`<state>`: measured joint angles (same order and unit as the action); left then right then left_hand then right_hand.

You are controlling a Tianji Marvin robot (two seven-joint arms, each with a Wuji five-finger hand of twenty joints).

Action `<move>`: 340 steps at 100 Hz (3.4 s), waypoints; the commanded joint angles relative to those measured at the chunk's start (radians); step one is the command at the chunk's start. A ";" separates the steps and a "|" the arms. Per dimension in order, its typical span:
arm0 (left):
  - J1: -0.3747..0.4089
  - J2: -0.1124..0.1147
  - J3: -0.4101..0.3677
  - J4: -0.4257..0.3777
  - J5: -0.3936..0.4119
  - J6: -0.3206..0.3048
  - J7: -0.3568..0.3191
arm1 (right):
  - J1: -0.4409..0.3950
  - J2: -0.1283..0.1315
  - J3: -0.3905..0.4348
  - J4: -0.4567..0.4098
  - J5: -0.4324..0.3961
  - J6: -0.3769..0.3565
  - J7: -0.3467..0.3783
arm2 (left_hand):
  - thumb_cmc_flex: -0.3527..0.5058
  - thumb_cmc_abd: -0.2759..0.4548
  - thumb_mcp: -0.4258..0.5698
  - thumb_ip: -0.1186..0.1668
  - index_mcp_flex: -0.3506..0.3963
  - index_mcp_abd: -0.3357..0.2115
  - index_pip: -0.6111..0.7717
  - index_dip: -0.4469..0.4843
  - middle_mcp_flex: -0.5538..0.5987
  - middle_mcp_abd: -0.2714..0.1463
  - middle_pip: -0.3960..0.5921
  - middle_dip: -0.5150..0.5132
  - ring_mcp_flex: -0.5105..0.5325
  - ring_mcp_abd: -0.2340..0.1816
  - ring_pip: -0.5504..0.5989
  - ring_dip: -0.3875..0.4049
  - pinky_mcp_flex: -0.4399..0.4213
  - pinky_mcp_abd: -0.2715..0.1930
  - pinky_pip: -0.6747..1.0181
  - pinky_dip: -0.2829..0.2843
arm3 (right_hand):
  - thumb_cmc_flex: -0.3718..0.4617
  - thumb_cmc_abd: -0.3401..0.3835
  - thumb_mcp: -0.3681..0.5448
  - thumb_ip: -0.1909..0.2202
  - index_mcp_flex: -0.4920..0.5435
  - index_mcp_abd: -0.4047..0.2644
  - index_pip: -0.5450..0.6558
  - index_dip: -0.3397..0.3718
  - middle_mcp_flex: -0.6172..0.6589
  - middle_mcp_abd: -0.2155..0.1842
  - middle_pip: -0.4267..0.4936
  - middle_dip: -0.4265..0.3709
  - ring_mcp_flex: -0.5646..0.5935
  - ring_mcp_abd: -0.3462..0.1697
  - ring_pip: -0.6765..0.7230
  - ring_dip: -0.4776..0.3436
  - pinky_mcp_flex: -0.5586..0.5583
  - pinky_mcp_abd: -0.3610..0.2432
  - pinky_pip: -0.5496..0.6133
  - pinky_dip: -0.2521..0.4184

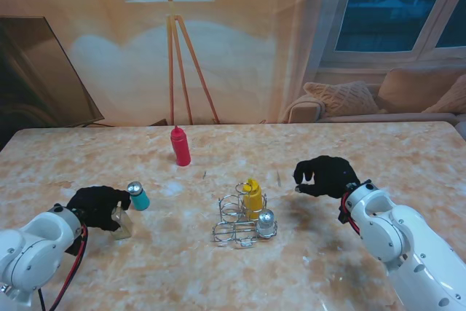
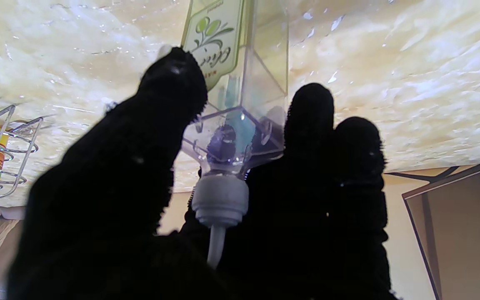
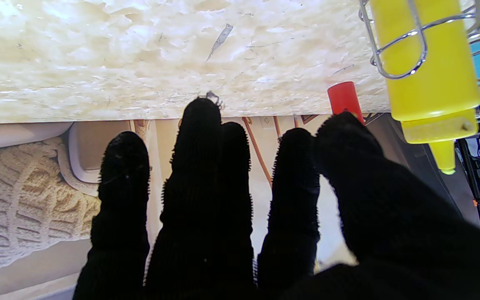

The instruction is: Place the seasoning bottles into the rack

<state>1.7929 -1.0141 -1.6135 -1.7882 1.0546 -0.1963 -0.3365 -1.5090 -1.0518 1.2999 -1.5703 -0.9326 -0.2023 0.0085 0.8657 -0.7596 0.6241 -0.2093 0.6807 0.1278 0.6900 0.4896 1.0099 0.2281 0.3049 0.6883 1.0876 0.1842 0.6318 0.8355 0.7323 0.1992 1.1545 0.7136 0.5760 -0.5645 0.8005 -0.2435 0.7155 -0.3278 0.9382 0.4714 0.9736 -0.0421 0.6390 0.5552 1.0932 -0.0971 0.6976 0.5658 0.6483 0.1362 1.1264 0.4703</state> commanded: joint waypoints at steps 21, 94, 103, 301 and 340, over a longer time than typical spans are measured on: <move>-0.001 0.000 0.013 0.008 -0.005 0.015 -0.057 | -0.009 -0.004 -0.003 -0.001 -0.005 0.001 0.013 | 0.152 0.038 0.063 -0.003 0.173 -0.068 0.086 -0.029 0.164 -0.058 0.017 -0.032 0.067 -0.034 -0.026 -0.077 0.061 -0.044 0.013 -0.044 | 0.018 -0.020 0.025 -0.001 0.003 -0.027 0.021 -0.003 0.017 -0.019 0.010 0.026 0.000 -0.020 0.011 0.009 0.002 0.006 0.009 -0.008; 0.042 -0.005 -0.022 -0.064 0.009 -0.093 0.001 | -0.008 -0.005 -0.005 -0.001 -0.004 0.004 0.007 | 0.154 0.009 0.122 0.001 0.174 -0.082 0.201 -0.030 0.206 -0.056 0.040 0.020 0.112 -0.047 0.034 -0.047 0.107 -0.042 0.062 -0.027 | 0.018 -0.026 0.032 -0.004 0.007 -0.028 0.024 -0.003 0.020 -0.021 0.007 0.032 0.003 -0.022 0.011 0.009 0.005 0.004 0.008 -0.010; 0.053 -0.007 -0.025 -0.088 0.002 -0.098 0.005 | -0.008 -0.004 -0.005 -0.001 -0.005 0.004 0.008 | 0.150 0.005 0.121 -0.001 0.180 -0.050 0.198 -0.036 0.216 -0.037 0.055 0.023 0.137 -0.055 0.050 -0.051 0.139 -0.037 0.086 -0.021 | 0.019 -0.026 0.033 -0.004 0.007 -0.029 0.024 -0.003 0.020 -0.021 0.007 0.032 0.002 -0.020 0.011 0.009 0.004 0.003 0.008 -0.010; -0.115 0.009 0.248 -0.327 -0.255 0.178 -0.240 | -0.009 -0.005 0.005 0.000 0.005 0.010 0.014 | 0.151 0.009 0.109 0.007 0.206 0.046 0.150 -0.009 0.190 0.037 0.212 -0.046 0.173 -0.071 0.149 -0.120 0.206 -0.051 0.180 -0.044 | 0.019 -0.034 0.039 -0.007 0.007 -0.027 0.024 -0.004 0.019 -0.018 0.002 0.033 0.001 -0.018 0.006 0.007 0.004 0.004 0.001 -0.013; -0.218 0.019 0.379 -0.312 -0.317 0.261 -0.290 | -0.001 -0.004 -0.001 0.007 0.005 0.006 0.016 | 0.144 0.015 0.104 0.007 0.200 0.041 0.151 -0.006 0.181 0.032 0.224 -0.049 0.175 -0.080 0.152 -0.129 0.212 -0.063 0.186 -0.048 | 0.019 -0.035 0.040 -0.007 0.007 -0.028 0.024 -0.004 0.020 -0.018 0.001 0.033 0.001 -0.020 0.006 0.008 0.004 0.002 0.001 -0.013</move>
<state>1.5936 -0.9908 -1.2520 -2.0992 0.7439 0.0531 -0.6018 -1.5069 -1.0518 1.3034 -1.5664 -0.9290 -0.1952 0.0090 0.8674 -0.8241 0.5995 -0.2344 0.7775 0.1459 0.7006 0.4150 1.1198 0.2796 0.3587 0.6183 1.2348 0.1947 0.7502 0.7186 0.8924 0.2394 1.2826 0.6888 0.5753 -0.5764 0.8196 -0.2435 0.7172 -0.3321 0.9479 0.4714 0.9736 -0.0436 0.6385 0.5552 1.0934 -0.1034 0.6976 0.5658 0.6515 0.1361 1.1264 0.4703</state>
